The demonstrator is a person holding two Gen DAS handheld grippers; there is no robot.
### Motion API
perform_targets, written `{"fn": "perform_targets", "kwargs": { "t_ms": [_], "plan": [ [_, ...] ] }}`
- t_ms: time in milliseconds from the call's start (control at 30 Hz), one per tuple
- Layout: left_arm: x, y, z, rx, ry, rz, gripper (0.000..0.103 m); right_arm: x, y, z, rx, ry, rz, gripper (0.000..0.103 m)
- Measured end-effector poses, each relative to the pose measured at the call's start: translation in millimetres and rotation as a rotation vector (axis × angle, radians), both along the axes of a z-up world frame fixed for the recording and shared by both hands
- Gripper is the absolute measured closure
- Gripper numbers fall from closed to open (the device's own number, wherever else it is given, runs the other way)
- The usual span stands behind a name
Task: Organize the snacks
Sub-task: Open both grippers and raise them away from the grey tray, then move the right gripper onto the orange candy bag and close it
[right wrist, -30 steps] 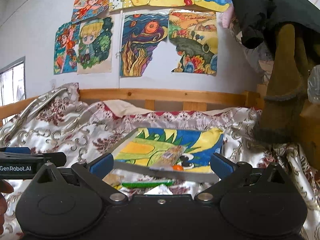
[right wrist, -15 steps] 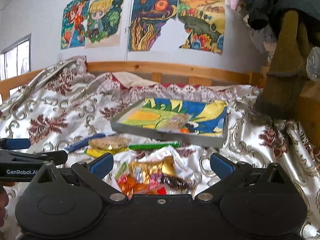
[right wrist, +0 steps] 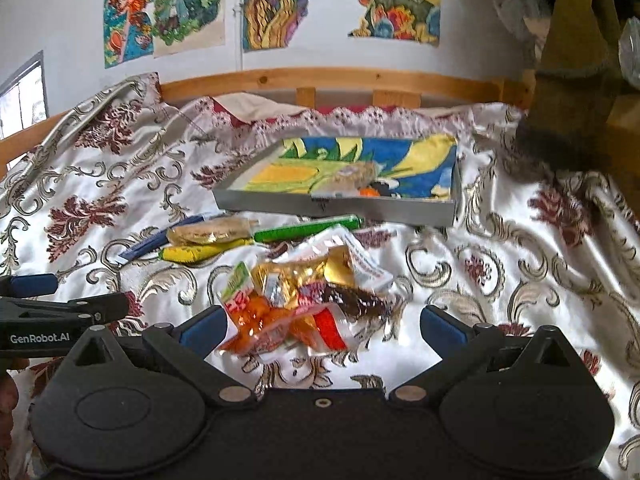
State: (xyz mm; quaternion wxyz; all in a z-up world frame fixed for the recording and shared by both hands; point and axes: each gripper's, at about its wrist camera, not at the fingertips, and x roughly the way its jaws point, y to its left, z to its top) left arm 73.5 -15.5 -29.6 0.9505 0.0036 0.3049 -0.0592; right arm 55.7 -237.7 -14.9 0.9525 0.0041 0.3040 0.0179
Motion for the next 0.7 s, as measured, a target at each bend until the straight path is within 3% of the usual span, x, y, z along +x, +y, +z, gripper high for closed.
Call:
{"fn": "perform_targets", "kwargs": {
  "t_ms": [467,700],
  "plan": [
    [5,2,-5,0.003,0.028,0.007,0.0,4,-1,-9,0.025,0.038,-0.002,0.001],
    [17,5,-10,0.007,0.034,0.022,0.0,9,-3,-16,0.088,0.054,0.016,0.001]
  ]
}}
